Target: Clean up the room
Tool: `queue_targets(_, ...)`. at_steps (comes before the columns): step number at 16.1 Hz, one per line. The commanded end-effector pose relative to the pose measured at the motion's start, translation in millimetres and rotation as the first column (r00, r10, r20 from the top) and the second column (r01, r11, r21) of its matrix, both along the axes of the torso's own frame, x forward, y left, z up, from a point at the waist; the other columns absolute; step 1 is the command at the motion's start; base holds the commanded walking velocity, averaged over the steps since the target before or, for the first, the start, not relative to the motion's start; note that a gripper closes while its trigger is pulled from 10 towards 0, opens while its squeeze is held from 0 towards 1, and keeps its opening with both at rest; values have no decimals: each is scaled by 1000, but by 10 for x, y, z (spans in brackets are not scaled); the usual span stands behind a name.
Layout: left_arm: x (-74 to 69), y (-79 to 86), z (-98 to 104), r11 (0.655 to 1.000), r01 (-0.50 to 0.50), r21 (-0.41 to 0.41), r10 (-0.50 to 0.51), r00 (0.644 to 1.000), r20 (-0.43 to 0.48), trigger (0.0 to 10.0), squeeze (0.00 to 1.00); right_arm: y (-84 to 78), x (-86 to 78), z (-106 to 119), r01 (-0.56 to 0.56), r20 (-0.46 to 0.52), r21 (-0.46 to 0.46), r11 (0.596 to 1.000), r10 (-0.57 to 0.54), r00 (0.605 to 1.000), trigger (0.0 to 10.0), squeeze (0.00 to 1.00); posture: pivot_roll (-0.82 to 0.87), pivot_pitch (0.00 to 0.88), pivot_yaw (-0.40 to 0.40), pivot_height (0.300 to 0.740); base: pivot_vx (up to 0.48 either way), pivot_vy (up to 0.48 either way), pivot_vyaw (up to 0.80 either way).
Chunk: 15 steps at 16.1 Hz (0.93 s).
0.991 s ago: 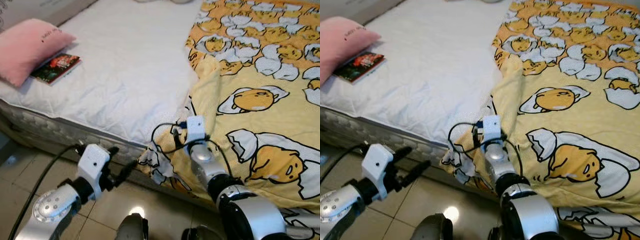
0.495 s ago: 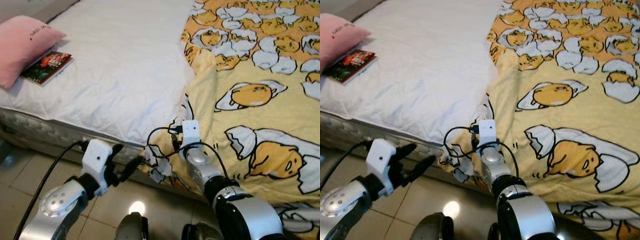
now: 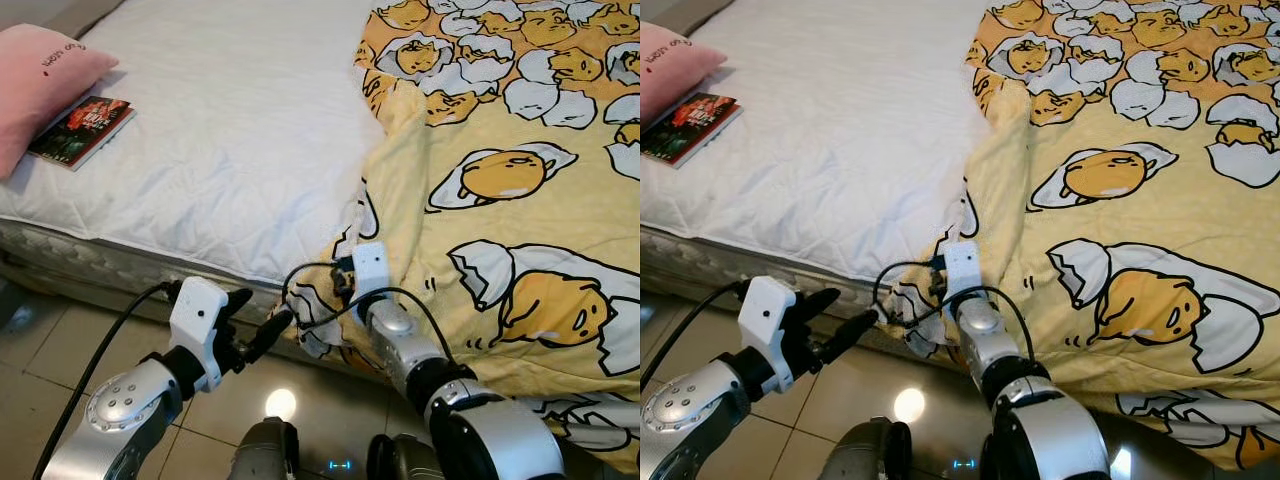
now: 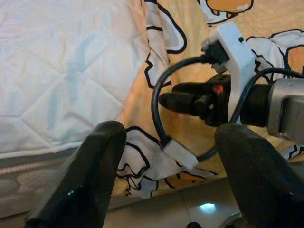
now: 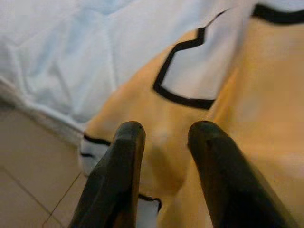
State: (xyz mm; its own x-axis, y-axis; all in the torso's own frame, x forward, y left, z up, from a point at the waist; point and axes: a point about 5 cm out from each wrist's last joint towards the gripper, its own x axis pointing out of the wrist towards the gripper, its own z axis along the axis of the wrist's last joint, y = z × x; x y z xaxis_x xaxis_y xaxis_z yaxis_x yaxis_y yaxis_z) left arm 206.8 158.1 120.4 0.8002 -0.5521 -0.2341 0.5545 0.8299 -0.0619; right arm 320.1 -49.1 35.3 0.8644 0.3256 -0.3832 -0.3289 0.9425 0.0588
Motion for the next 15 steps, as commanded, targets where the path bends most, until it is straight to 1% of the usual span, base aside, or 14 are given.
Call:
queue_targets(1,-9,-17,3,1000,13,-2,-13,1000,-8,10000,0,515,-256,-40,-121,-15,97,988,123,992,0,0,256,213,78,710,0,0,0)
queue_targets(2,-5,-13,1,1000,12,-3,-12,1000,-9,10000,0,614,-319,-33,-174,5,120,978,174,985,0,0,254,212,76,710,0,0,0)
queue_targets(3,-5,-10,-2,1000,11,-3,-11,1000,-10,10000,0,664,-352,-29,-202,13,132,970,202,979,0,0,253,211,76,710,0,0,0)
queue_targets(5,-4,-13,-14,1000,8,-3,-8,1000,-13,10000,0,848,-496,-7,-313,61,175,933,307,950,0,0,253,208,71,710,0,0,0)
queue_targets(6,-4,-20,-16,1000,6,-5,-6,1000,-13,10000,0,901,-546,12,-353,90,192,916,341,936,0,0,252,205,67,710,0,0,0)
queue_targets(7,-6,-24,-20,1000,5,-4,-5,1000,-12,10000,0,926,-580,20,-382,115,173,908,366,923,0,0,252,204,65,710,0,0,0)
queue_targets(8,0,-27,-30,1000,3,2,-3,1000,-10,10000,0,885,-547,49,-354,164,113,928,334,928,0,0,251,198,59,710,0,0,0)
queue_targets(9,7,-28,-33,1000,0,6,0,1000,-7,10000,0,846,-512,71,-320,187,95,943,299,936,4706,0,249,197,56,710,0,0,0)
queue_targets(10,45,-8,-42,999,-37,38,36,999,18,10000,0,720,-402,132,-211,227,85,974,188,956,10000,0,245,189,49,710,0,0,0)
queue_targets(11,134,60,-79,984,-140,112,132,988,75,10000,0,500,-237,252,-52,277,141,989,11,961,10000,43,237,174,37,710,0,0,0)
queue_targets(12,147,76,-86,981,-161,104,153,985,78,10000,0,453,-210,272,-27,282,154,988,-17,959,10000,1000,237,174,37,710,0,0,0)
queue_targets(13,171,93,-93,980,-188,68,183,980,83,10000,0,338,-144,294,24,272,175,984,-71,960,10000,1000,229,162,28,710,0,0,0)
queue_targets(14,202,99,-94,977,-212,36,208,974,90,10000,0,193,-73,327,55,285,175,983,-105,953,10000,1000,217,146,12,710,0,480,0)
queue_targets(15,231,88,-101,976,-216,26,213,973,94,10000,0,110,-42,340,69,298,163,984,-116,947,10000,1000,209,137,5,710,0,480,0)
